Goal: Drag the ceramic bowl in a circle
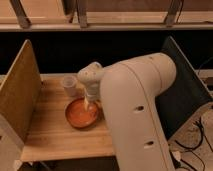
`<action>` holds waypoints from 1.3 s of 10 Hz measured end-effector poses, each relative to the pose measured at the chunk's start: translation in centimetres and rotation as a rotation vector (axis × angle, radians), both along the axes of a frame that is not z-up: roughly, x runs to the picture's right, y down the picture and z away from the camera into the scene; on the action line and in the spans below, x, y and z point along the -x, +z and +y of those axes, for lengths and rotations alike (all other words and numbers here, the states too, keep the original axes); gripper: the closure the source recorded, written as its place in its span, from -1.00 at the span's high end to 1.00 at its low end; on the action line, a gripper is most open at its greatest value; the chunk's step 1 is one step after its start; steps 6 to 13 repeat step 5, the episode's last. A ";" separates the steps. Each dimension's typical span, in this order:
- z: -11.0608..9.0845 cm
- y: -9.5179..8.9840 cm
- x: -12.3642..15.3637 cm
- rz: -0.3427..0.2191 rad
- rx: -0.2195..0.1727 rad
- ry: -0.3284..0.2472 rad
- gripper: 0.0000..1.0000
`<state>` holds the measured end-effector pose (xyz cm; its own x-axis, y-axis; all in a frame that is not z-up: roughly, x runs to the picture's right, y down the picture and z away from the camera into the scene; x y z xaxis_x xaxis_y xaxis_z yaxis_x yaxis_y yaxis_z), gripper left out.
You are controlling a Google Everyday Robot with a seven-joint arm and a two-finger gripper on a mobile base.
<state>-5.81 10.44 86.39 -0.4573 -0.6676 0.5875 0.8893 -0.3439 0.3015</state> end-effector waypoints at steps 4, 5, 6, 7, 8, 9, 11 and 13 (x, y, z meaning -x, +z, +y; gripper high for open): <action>-1.2 -3.3 -5.3 0.088 -0.086 0.120 0.60; -1.3 -4.0 -6.6 0.113 -0.101 0.147 0.60; -1.3 -4.0 -6.6 0.113 -0.101 0.147 0.60; -1.3 -4.0 -6.6 0.113 -0.101 0.147 0.60; -1.3 -4.0 -6.6 0.113 -0.101 0.147 0.60; -1.3 -4.0 -6.6 0.113 -0.101 0.147 0.60; -1.3 -4.0 -6.6 0.113 -0.101 0.147 0.60; -1.3 -4.0 -6.6 0.113 -0.101 0.147 0.60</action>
